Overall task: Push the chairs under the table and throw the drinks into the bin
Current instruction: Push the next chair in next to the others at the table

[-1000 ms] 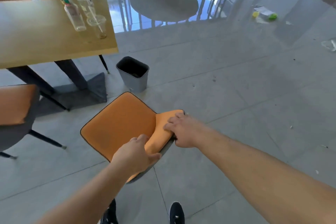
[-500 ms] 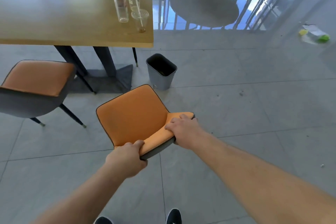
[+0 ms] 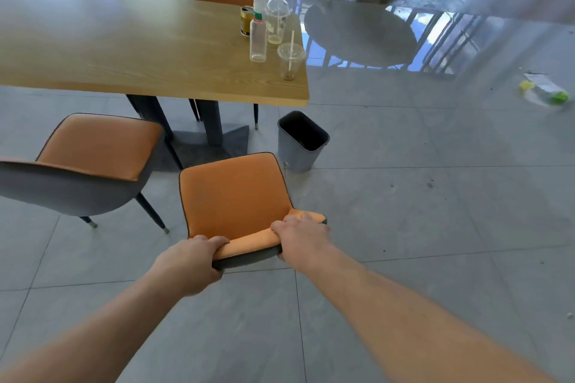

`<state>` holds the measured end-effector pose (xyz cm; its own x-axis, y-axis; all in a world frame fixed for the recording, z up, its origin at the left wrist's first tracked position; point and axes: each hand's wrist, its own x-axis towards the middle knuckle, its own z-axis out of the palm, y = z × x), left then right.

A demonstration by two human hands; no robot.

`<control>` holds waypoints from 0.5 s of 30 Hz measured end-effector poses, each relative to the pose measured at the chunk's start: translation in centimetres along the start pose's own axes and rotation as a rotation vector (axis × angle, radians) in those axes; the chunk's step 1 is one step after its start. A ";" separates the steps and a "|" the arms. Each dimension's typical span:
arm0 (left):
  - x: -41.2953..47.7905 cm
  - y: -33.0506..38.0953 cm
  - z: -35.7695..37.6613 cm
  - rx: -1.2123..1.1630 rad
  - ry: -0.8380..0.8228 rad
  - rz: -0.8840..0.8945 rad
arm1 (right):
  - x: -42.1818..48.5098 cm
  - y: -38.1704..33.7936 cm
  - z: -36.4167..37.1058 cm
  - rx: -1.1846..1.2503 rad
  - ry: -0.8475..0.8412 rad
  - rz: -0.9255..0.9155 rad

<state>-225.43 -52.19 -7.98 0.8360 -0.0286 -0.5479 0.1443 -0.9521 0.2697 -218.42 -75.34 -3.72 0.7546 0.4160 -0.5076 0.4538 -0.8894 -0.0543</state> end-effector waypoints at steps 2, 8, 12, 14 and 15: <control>0.6 -2.3 -1.5 0.008 0.022 0.021 | 1.2 -2.0 -0.8 0.022 0.018 0.023; 3.5 -7.3 -5.7 0.052 0.086 0.074 | 5.7 -5.6 -3.5 0.049 0.041 0.077; 6.2 -9.3 -8.9 0.047 0.115 0.062 | 9.4 -6.6 -6.0 0.041 0.056 0.109; 7.3 -9.7 -9.8 0.029 0.120 0.040 | 10.8 -6.9 -6.7 0.031 0.043 0.126; 7.7 -9.9 -10.0 0.030 0.096 0.031 | 11.4 -7.1 -6.8 0.026 0.021 0.132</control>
<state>-215.16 -39.97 -6.98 0.8869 -0.0305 -0.4609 0.1028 -0.9598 0.2613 -209.83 -63.01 -3.23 0.8167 0.2985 -0.4938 0.3378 -0.9412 -0.0103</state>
